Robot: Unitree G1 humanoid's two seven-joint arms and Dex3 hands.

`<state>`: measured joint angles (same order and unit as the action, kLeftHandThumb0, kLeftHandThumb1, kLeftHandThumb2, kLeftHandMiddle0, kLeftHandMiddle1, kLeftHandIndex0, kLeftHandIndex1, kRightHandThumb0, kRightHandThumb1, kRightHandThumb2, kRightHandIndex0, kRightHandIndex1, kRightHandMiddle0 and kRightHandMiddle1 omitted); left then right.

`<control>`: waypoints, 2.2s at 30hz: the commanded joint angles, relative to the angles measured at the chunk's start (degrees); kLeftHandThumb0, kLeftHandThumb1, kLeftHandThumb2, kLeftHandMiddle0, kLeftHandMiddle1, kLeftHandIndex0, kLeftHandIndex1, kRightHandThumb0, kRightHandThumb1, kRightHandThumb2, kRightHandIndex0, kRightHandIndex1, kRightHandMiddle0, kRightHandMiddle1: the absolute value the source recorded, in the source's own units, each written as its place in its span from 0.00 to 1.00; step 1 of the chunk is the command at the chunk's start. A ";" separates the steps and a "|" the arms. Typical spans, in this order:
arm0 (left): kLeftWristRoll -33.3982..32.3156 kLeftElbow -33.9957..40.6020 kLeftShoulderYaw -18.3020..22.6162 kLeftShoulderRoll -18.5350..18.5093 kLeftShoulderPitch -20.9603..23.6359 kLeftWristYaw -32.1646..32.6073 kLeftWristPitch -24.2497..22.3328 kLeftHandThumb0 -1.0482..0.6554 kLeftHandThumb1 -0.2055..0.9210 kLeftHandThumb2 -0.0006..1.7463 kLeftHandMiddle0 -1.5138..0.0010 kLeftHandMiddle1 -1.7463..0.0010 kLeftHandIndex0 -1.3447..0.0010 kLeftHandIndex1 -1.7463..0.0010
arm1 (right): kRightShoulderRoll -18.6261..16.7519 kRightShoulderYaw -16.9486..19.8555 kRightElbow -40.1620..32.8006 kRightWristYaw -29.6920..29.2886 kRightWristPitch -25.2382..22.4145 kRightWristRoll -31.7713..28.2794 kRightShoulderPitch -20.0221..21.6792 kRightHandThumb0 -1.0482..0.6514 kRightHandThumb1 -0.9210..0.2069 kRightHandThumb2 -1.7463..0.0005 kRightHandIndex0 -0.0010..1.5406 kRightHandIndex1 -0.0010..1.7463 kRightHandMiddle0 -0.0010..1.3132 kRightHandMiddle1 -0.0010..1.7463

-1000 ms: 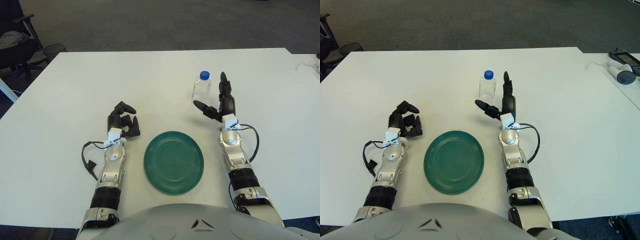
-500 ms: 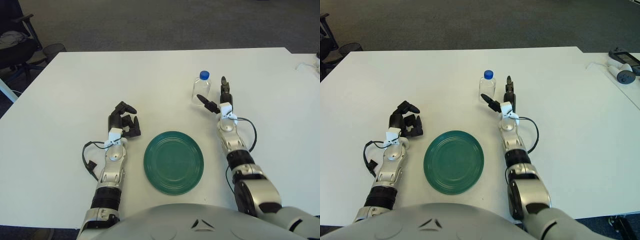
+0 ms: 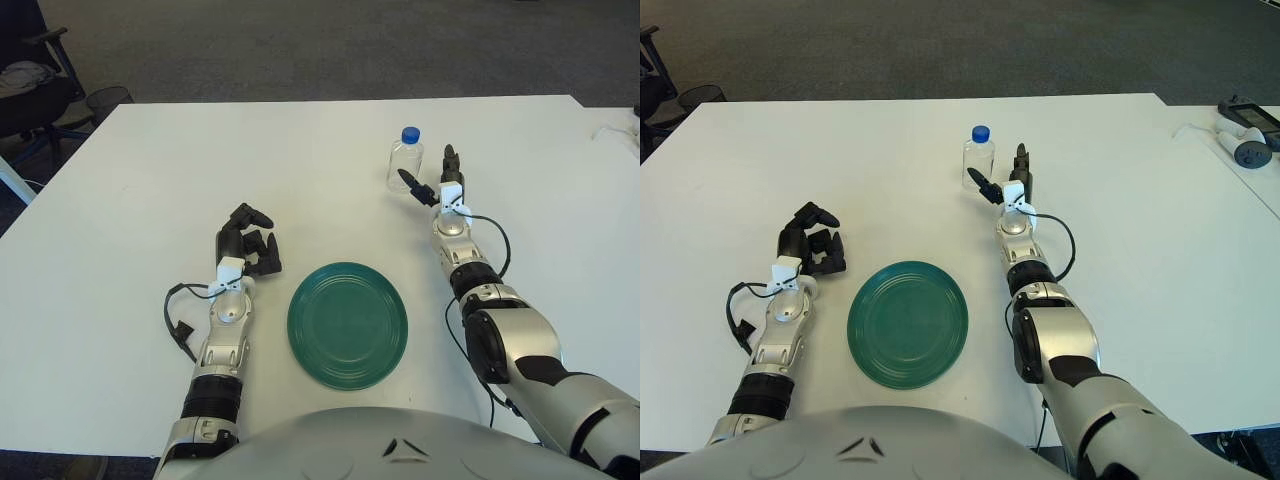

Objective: Put the bottle into the plate.

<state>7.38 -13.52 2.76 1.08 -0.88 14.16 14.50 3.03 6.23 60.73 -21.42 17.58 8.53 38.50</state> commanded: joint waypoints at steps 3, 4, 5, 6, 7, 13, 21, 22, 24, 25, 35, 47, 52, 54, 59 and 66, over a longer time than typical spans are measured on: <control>0.92 -1.39 -0.07 -0.24 -1.89 0.37 -2.15 0.28 0.26 0.92 0.13 0.00 0.40 0.00 | 0.28 -0.17 1.15 -0.91 1.03 -0.45 0.87 0.00 0.08 0.88 0.00 0.00 0.00 0.00; 0.94 -1.40 -0.07 -0.24 -1.88 0.40 -2.16 0.28 0.26 0.92 0.13 0.00 0.40 0.00 | 0.27 -0.18 1.21 -0.95 1.05 -0.46 0.89 0.00 0.08 0.88 0.00 0.00 0.00 0.00; 0.91 -1.41 -0.07 -0.24 -1.87 0.37 -2.16 0.28 0.26 0.92 0.13 0.00 0.40 0.00 | 0.27 -0.19 1.25 -0.97 1.08 -0.48 0.88 0.00 0.08 0.88 0.00 0.00 0.00 0.00; 0.89 -1.41 -0.07 -0.24 -1.86 0.35 -2.17 0.28 0.26 0.92 0.13 0.00 0.40 0.00 | 0.28 -0.20 1.27 -0.99 1.10 -0.50 0.87 0.00 0.08 0.88 0.00 0.00 0.00 0.00; 0.85 -1.42 -0.07 -0.24 -1.85 0.32 -2.17 0.28 0.26 0.92 0.13 0.00 0.40 0.00 | 0.27 -0.21 1.28 -1.02 1.11 -0.52 0.84 0.00 0.08 0.88 0.00 0.00 0.00 0.00; 0.72 -1.32 -0.09 -0.27 -1.84 0.14 -2.24 0.28 0.26 0.91 0.12 0.00 0.40 0.00 | 0.30 -0.21 1.34 -0.87 1.30 -0.70 0.80 0.00 0.07 0.89 0.00 0.00 0.00 0.00; 0.67 -1.44 -0.11 -0.42 -1.76 -0.06 -2.30 0.28 0.26 0.91 0.12 0.00 0.41 0.00 | 0.33 -0.77 1.27 -0.70 1.70 -0.51 0.61 0.00 0.07 0.89 0.00 0.00 0.00 0.00; 0.69 -1.47 -0.11 -0.43 -1.75 -0.03 -2.27 0.28 0.26 0.91 0.12 0.00 0.41 0.00 | 0.38 -0.89 1.29 -0.67 1.72 -0.44 0.60 0.00 0.07 0.89 0.00 0.00 0.00 0.00; 0.67 -1.60 -0.04 -0.54 -1.72 -0.04 -2.15 0.28 0.26 0.91 0.12 0.00 0.41 0.00 | 0.40 -1.25 1.33 -0.65 1.76 -0.22 0.51 0.00 0.07 0.89 0.00 0.00 0.00 0.00; 0.66 -1.66 -0.01 -0.57 -1.70 -0.04 -2.10 0.28 0.26 0.91 0.12 0.00 0.41 0.00 | 0.41 -1.37 1.34 -0.63 1.77 -0.17 0.47 0.00 0.07 0.89 0.00 0.00 0.00 0.00; 0.86 -2.19 0.09 -0.72 -1.40 0.23 -2.02 0.28 0.26 0.91 0.13 0.00 0.41 0.00 | 0.63 -2.50 2.73 0.08 2.71 -0.01 0.89 0.00 0.08 0.90 0.00 0.00 0.00 0.00; 0.52 -2.12 0.18 -0.60 -1.29 0.04 -2.24 0.28 0.26 0.91 0.13 0.00 0.41 0.00 | 1.14 -4.55 6.58 1.23 3.27 1.05 3.58 0.00 0.10 0.91 0.00 0.00 0.00 0.00; 0.54 -2.28 0.26 -0.52 -1.16 0.23 -2.01 0.28 0.26 0.91 0.13 0.00 0.41 0.00 | 1.40 -6.16 6.94 1.24 3.90 2.42 3.89 0.00 0.11 0.91 0.00 0.00 0.00 0.00; 0.67 -2.41 0.25 -0.56 -1.07 0.34 -1.89 0.28 0.26 0.91 0.13 0.00 0.41 0.00 | 1.53 -6.69 7.17 1.25 3.88 2.93 4.12 0.00 0.11 0.91 0.00 0.00 0.00 0.00; 0.95 -2.49 0.18 -0.73 -1.21 0.36 -1.75 0.28 0.26 0.91 0.13 0.00 0.41 0.00 | 1.54 -7.34 7.75 1.77 2.86 3.11 4.70 0.00 0.11 0.91 0.00 0.00 0.00 0.00; 0.84 -2.06 0.13 -0.60 -1.56 0.23 -1.81 0.28 0.27 0.91 0.13 0.00 0.41 0.00 | 1.37 -7.48 8.62 1.86 1.37 2.97 5.85 0.00 0.11 0.91 0.00 0.00 0.00 0.00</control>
<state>7.55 -13.93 2.79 0.96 -0.62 14.32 14.71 3.88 -1.27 68.54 -19.79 19.85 11.27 42.62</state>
